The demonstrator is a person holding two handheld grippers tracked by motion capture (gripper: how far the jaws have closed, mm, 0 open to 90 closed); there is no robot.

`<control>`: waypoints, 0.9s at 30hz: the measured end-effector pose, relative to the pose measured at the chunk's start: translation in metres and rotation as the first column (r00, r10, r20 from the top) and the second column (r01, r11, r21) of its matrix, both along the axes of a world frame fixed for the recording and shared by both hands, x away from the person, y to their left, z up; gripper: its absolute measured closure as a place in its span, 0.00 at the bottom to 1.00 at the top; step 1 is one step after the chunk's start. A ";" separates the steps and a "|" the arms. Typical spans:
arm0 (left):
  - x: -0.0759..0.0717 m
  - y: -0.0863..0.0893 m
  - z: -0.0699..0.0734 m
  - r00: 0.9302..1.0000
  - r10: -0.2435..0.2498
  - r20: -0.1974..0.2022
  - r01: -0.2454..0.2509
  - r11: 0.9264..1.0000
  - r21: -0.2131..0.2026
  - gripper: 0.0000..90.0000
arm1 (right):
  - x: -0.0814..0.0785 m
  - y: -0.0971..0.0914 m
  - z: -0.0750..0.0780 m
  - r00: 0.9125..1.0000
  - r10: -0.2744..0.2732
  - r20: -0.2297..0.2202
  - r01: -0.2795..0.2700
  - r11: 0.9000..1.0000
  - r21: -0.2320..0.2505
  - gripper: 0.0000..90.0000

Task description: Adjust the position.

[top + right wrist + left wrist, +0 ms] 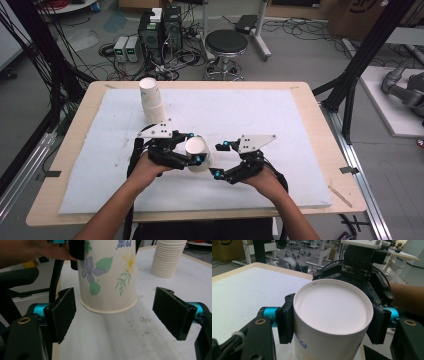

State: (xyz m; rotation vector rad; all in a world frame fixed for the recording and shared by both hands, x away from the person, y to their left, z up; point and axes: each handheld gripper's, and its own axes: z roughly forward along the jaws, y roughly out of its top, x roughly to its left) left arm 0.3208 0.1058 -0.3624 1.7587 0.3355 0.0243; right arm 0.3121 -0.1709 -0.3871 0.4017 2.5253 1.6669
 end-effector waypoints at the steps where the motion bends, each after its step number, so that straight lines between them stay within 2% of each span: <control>1: 0.000 -0.001 0.000 1.000 -0.006 0.003 0.006 1.000 0.002 0.40 | 0.000 0.001 0.000 1.000 0.003 -0.005 -0.003 1.000 0.001 0.21; 15: -0.001 -0.016 -0.003 0.998 -0.062 0.001 0.062 0.998 -0.008 0.40 | 0.001 0.011 -0.004 0.999 0.044 -0.033 -0.044 0.999 0.005 0.23; 22: -0.002 -0.018 -0.005 0.997 -0.066 0.028 0.066 0.998 -0.001 0.40 | 0.002 0.013 -0.006 0.997 0.066 -0.034 -0.066 0.998 -0.002 0.34; 27: -0.004 -0.020 -0.006 0.997 -0.072 0.040 0.071 0.997 0.023 0.38 | 0.000 0.013 -0.006 0.997 0.080 -0.025 -0.080 0.996 -0.025 0.40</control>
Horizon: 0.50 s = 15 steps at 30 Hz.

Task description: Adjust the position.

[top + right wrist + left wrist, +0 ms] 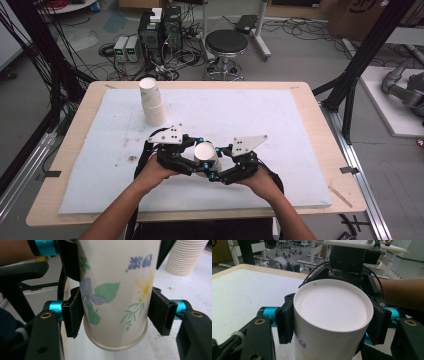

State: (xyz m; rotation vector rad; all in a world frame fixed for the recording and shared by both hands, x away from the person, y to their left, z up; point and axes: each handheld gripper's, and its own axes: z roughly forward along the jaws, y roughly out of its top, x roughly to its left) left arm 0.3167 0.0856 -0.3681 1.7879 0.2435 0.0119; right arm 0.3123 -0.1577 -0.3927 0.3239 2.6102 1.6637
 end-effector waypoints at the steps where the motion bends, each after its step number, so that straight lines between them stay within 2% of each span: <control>1: 0.000 -0.001 0.000 1.000 0.006 -0.003 -0.006 1.000 0.002 0.34 | 0.000 0.000 0.000 1.000 0.008 -0.006 -0.008 1.000 0.002 0.41; 4: -0.001 -0.002 -0.001 0.999 0.024 -0.022 -0.024 0.999 0.024 0.20 | 0.001 -0.001 0.001 1.000 0.019 -0.005 -0.019 1.000 -0.009 0.42; 8: -0.001 0.000 -0.001 0.999 0.037 -0.034 -0.035 0.998 0.045 0.19 | 0.000 -0.003 0.002 0.999 0.032 -0.006 -0.032 0.999 -0.026 0.43; 15: -0.002 0.004 0.001 0.999 0.027 -0.034 -0.025 0.997 0.076 0.19 | 0.000 -0.007 0.006 0.999 0.030 0.017 -0.029 0.996 -0.079 0.43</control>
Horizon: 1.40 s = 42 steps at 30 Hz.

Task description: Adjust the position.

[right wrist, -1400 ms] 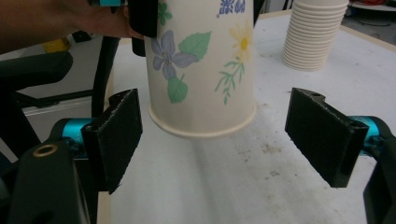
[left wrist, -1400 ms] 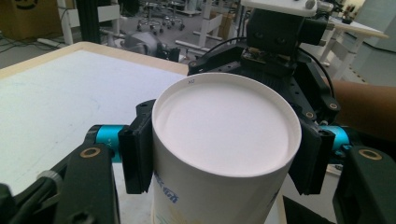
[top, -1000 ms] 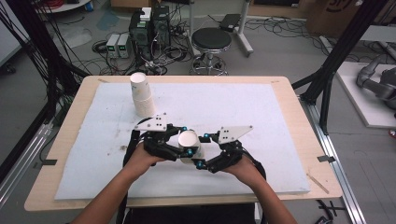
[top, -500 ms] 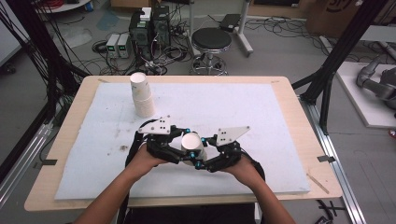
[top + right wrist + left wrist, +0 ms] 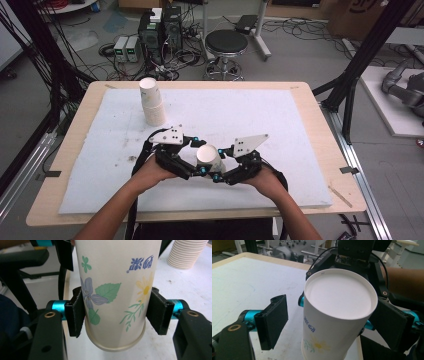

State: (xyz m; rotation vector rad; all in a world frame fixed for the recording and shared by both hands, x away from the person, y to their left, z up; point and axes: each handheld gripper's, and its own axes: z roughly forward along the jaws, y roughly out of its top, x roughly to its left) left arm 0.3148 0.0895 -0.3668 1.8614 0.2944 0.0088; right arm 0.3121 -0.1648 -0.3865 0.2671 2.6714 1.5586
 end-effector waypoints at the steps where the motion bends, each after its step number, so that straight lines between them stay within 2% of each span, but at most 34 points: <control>1: 0.000 0.000 0.000 1.000 0.001 0.001 -0.001 1.000 0.007 0.19 | 0.000 -0.001 0.001 1.000 0.000 0.006 0.000 1.000 -0.010 0.43; 7: 0.000 0.001 0.001 1.000 -0.013 0.003 0.013 0.999 0.047 0.19 | 0.001 -0.002 0.004 1.000 0.005 0.011 -0.005 0.998 -0.064 0.43; 9: 0.000 0.000 0.002 1.000 -0.016 0.006 0.015 0.998 0.060 0.19 | 0.001 -0.001 0.005 1.000 0.006 0.018 -0.005 0.995 -0.098 0.43; 16: 0.000 0.000 0.006 1.000 -0.026 0.012 0.024 0.995 0.092 0.19 | 0.002 0.003 0.009 0.999 0.027 0.035 -0.019 0.977 -0.213 0.43; 22: -0.001 -0.004 0.007 0.999 -0.051 0.014 0.049 0.988 0.144 0.19 | 0.001 0.007 0.012 0.998 0.045 0.034 -0.034 0.962 -0.272 0.43; 25: 0.000 -0.007 0.007 0.997 -0.070 0.011 0.067 0.983 0.169 0.19 | 0.000 0.011 0.014 0.997 0.063 0.048 -0.044 0.945 -0.323 0.43; 30: 0.000 -0.010 0.004 0.996 -0.084 -0.001 0.082 0.974 0.209 0.19 | -0.003 0.019 0.016 0.995 0.087 0.048 -0.062 0.921 -0.384 0.43; 33: 0.001 -0.012 0.002 0.996 -0.094 -0.008 0.093 0.969 0.230 0.20 | -0.004 0.023 0.017 0.993 0.097 0.061 -0.061 0.897 -0.437 0.43; 42: 0.001 -0.014 0.000 0.993 -0.116 -0.023 0.117 0.957 0.264 0.27 | -0.005 0.029 0.019 0.993 0.104 0.052 -0.066 0.871 -0.486 0.42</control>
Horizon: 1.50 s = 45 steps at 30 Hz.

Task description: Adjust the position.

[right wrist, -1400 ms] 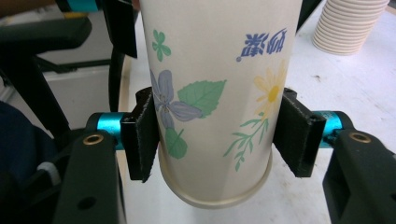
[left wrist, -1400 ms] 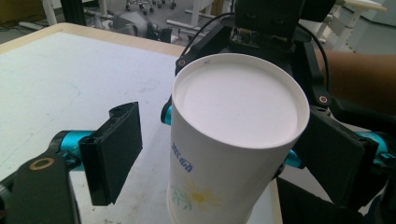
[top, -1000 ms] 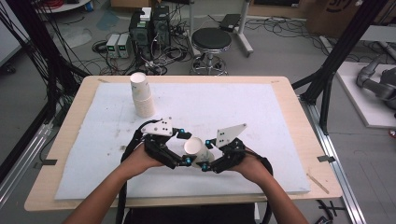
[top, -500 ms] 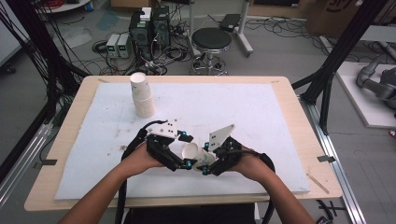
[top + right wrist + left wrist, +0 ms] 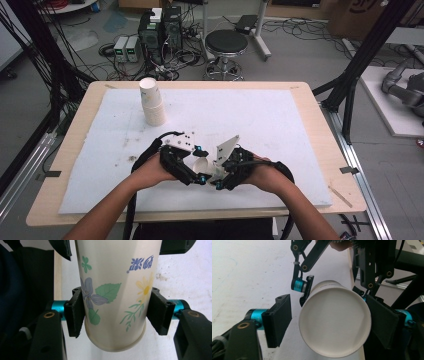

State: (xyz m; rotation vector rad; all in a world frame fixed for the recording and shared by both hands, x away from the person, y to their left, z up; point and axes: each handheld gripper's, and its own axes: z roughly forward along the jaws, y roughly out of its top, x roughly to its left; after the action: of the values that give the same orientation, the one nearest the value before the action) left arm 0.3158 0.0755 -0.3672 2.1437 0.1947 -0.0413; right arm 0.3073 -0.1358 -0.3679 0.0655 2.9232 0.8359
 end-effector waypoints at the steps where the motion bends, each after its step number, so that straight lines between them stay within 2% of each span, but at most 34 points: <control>1: 0.000 0.000 0.000 1.000 -0.002 -0.001 0.002 1.000 0.005 0.28 | 0.000 0.001 0.000 1.000 0.001 0.001 -0.001 1.000 -0.008 0.42; 5: 0.001 -0.002 -0.002 1.000 -0.023 -0.002 0.023 0.999 0.023 0.34 | 0.000 0.004 -0.001 1.000 0.010 0.004 -0.010 1.000 -0.029 0.42; 8: 0.000 -0.003 -0.003 0.999 -0.035 -0.002 0.035 0.999 0.037 0.39 | 0.000 0.004 -0.002 1.000 0.002 -0.012 -0.003 0.999 -0.047 0.42; 16: 0.000 -0.006 -0.006 0.999 -0.047 -0.004 0.047 0.998 0.053 0.41 | 0.001 0.005 -0.002 0.999 0.002 -0.038 -0.005 0.997 -0.083 0.42; 20: 0.000 -0.006 -0.006 0.999 -0.038 0.002 0.038 0.998 0.052 0.41 | 0.001 0.006 -0.003 0.999 -0.006 -0.040 0.002 0.996 -0.087 0.37; 23: 0.001 -0.004 -0.005 1.000 -0.023 0.006 0.023 0.999 0.049 0.41 | 0.002 0.001 -0.002 1.000 -0.019 -0.021 0.018 1.000 -0.025 0.28; 24: 0.001 -0.002 -0.005 1.000 -0.016 0.005 0.015 0.999 0.033 0.41 | 0.002 -0.001 -0.001 0.999 -0.035 -0.027 0.035 0.999 -0.004 0.26; 26: 0.002 0.001 -0.004 1.000 -0.006 0.002 0.005 1.000 0.013 0.41 | 0.004 -0.008 0.001 0.998 -0.058 -0.033 0.060 0.997 0.052 0.24; 28: 0.002 0.005 -0.004 1.000 0.005 0.008 -0.005 1.000 -0.004 0.41 | 0.005 -0.016 0.003 0.996 -0.073 -0.048 0.078 0.990 0.116 0.23; 31: 0.003 0.010 -0.005 1.000 0.020 0.000 -0.020 0.998 -0.053 0.41 | 0.003 -0.027 0.005 0.995 -0.092 -0.041 0.099 0.970 0.221 0.23; 33: 0.003 0.012 -0.006 1.000 0.024 -0.001 -0.024 0.997 -0.070 0.41 | 0.001 -0.035 0.004 0.994 -0.099 -0.045 0.108 0.948 0.301 0.23; 36: 0.002 0.015 -0.008 1.000 0.028 -0.002 -0.028 0.993 -0.117 0.41 | -0.002 -0.044 0.002 0.992 -0.120 -0.038 0.125 0.917 0.378 0.23; 37: 0.002 0.016 -0.009 1.000 0.030 -0.002 -0.030 0.992 -0.125 0.41 | -0.003 -0.048 0.000 0.992 -0.123 -0.034 0.126 0.902 0.414 0.23; 39: 0.001 0.017 -0.010 1.000 0.030 -0.002 -0.030 0.988 -0.150 0.41 | -0.006 -0.052 -0.003 0.989 -0.147 -0.024 0.142 0.883 0.448 0.23; 40: 0.000 0.018 -0.010 0.999 0.032 0.002 -0.031 0.986 -0.161 0.41 | -0.008 -0.054 -0.005 0.990 -0.139 -0.021 0.133 0.874 0.467 0.23; 42: 0.000 0.020 -0.012 0.999 0.033 0.006 -0.032 0.982 -0.185 0.41 | -0.011 -0.058 -0.010 0.990 -0.141 -0.014 0.129 0.851 0.508 0.23; 43: -0.001 0.020 -0.012 0.999 0.036 0.005 -0.034 0.980 -0.194 0.41 | -0.013 -0.060 -0.012 0.989 -0.148 -0.015 0.133 0.835 0.533 0.23; 45: -0.002 0.022 -0.014 0.999 0.042 0.016 -0.038 0.977 -0.212 0.41 | -0.014 -0.063 -0.016 0.988 -0.154 -0.014 0.136 0.822 0.553 0.23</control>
State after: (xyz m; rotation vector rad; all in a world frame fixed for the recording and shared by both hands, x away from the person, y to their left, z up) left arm 0.3140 0.0978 -0.3809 1.9267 0.2116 -0.0157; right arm 0.2932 -0.1984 -0.3840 0.3106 2.4993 1.6037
